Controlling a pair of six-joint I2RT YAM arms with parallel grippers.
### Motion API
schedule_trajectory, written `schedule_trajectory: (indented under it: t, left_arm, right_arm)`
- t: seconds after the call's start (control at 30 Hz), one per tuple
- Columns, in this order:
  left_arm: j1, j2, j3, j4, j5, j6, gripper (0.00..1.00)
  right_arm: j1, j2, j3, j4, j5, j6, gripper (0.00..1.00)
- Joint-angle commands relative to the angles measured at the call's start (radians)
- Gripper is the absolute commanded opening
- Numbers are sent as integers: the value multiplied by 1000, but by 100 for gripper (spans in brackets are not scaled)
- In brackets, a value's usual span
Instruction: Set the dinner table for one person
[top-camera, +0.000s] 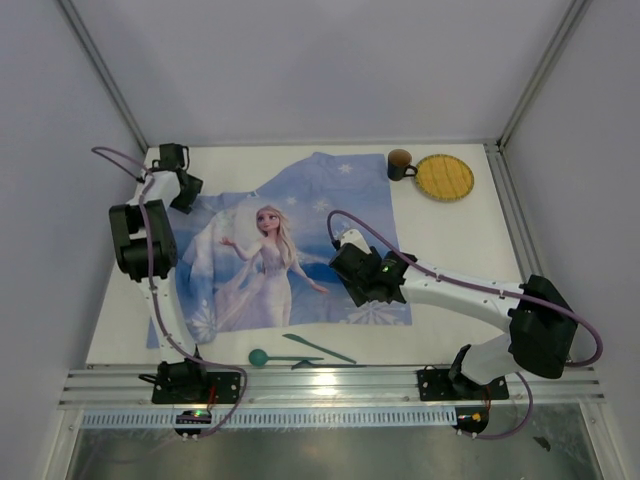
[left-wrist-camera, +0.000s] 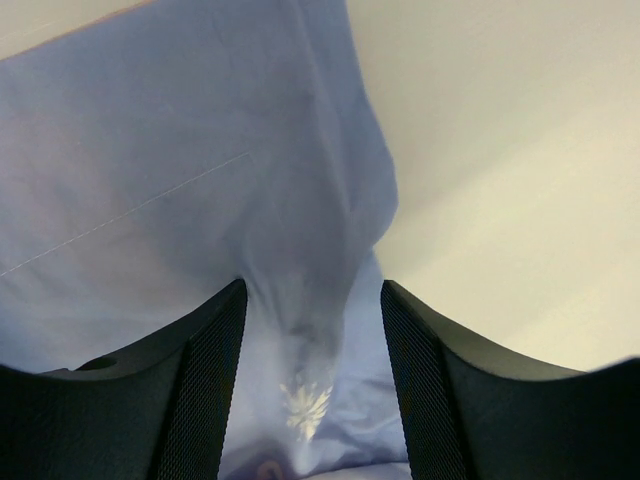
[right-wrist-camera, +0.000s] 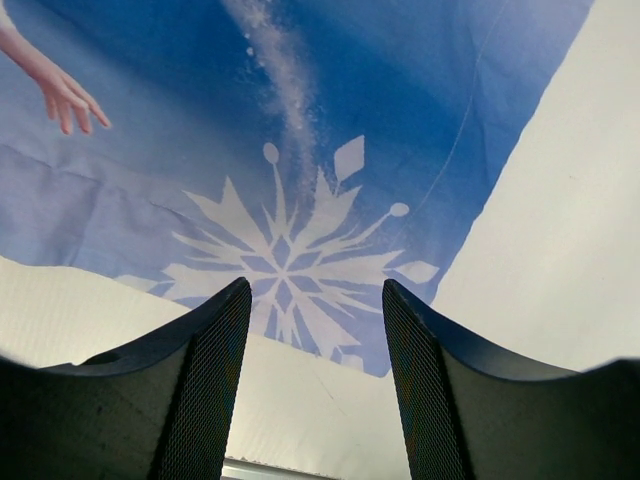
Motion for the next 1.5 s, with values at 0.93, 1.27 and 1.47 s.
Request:
schedule_trajectory:
  t: [0.93, 1.27, 1.47]
  left_arm:
    - [184, 288, 460, -155, 136, 168, 58]
    - [182, 214, 463, -114, 224, 226, 57]
    - [176, 114, 459, -100, 333, 237, 57]
  right_arm:
    - [-7, -32, 91, -175, 86, 120, 60]
    - [-6, -28, 64, -117, 40, 143, 60]
    - [-6, -26, 59, -83, 29, 131, 60]
